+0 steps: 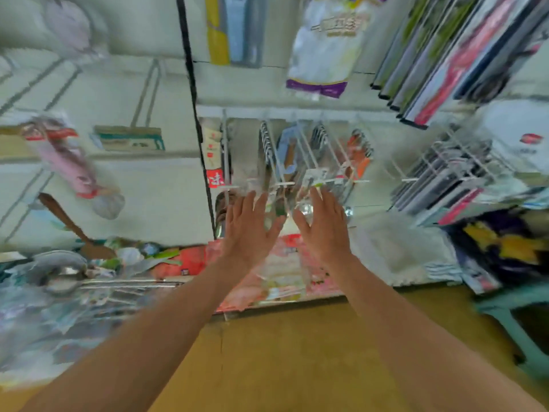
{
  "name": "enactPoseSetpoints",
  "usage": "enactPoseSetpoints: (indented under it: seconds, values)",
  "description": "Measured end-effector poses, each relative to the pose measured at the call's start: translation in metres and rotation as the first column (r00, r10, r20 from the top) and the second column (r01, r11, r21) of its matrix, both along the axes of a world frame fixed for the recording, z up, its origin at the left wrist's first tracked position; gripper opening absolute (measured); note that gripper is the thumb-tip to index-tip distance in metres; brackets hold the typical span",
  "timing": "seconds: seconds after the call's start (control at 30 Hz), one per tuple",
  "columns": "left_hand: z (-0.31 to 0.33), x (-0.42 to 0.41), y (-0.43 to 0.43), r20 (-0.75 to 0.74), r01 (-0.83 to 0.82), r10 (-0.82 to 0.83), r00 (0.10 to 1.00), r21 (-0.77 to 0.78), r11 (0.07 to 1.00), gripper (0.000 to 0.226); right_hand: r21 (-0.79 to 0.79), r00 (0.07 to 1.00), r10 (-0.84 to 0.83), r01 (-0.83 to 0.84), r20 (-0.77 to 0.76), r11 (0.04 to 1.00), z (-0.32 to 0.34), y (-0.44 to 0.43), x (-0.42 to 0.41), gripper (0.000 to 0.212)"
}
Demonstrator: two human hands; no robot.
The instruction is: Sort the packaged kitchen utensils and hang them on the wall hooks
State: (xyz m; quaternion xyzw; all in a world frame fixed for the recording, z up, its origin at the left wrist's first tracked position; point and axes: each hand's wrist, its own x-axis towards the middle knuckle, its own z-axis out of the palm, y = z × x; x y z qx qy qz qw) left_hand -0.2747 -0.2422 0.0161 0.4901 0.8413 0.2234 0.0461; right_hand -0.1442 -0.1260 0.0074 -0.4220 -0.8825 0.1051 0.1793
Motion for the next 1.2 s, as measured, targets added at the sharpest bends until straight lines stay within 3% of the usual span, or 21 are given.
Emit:
enactPoseSetpoints:
  seconds: [0.33,0.63,0.77,0.9,1.0,1.13,1.2]
  values:
    - [-0.021,0.088,0.121,0.084,0.143,-0.144,0.986,0.020,0.990,0.065,0.000,0.992,-0.121,0.121,-0.027,0.993,-0.013,0.092,0.085,0.075]
    - [-0.048,0.103,0.208,0.232,0.092,-0.093,0.968,0.016,0.996,0.059,0.033,0.990,-0.126,0.128,-0.061,0.991,-0.035,0.165,0.091,0.063]
    - [-0.059,0.103,0.237,0.341,0.041,-0.042,0.939,0.009,0.999,0.055,-0.073,0.968,-0.163,0.151,-0.192,0.986,-0.042,0.197,0.076,0.067]
    - [-0.072,0.098,0.263,0.473,-0.018,0.028,0.881,-0.025,1.000,0.051,-0.295,0.880,-0.268,0.155,-0.393,0.943,-0.045,0.221,0.054,0.073]
    - [-0.087,0.092,0.283,0.618,-0.066,0.058,0.784,-0.010,0.998,0.053,-0.363,0.818,-0.290,0.108,-0.496,0.926,-0.053,0.236,0.037,0.072]
    - [-0.101,0.085,0.308,0.752,-0.117,0.073,0.655,0.006,0.993,0.038,-0.343,0.773,-0.287,0.096,-0.565,0.934,-0.057,0.244,0.031,0.040]
    - [-0.105,0.084,0.313,0.779,-0.130,0.055,0.625,0.034,0.991,0.024,-0.345,0.748,-0.294,0.093,-0.595,0.934,-0.059,0.246,0.032,0.034]
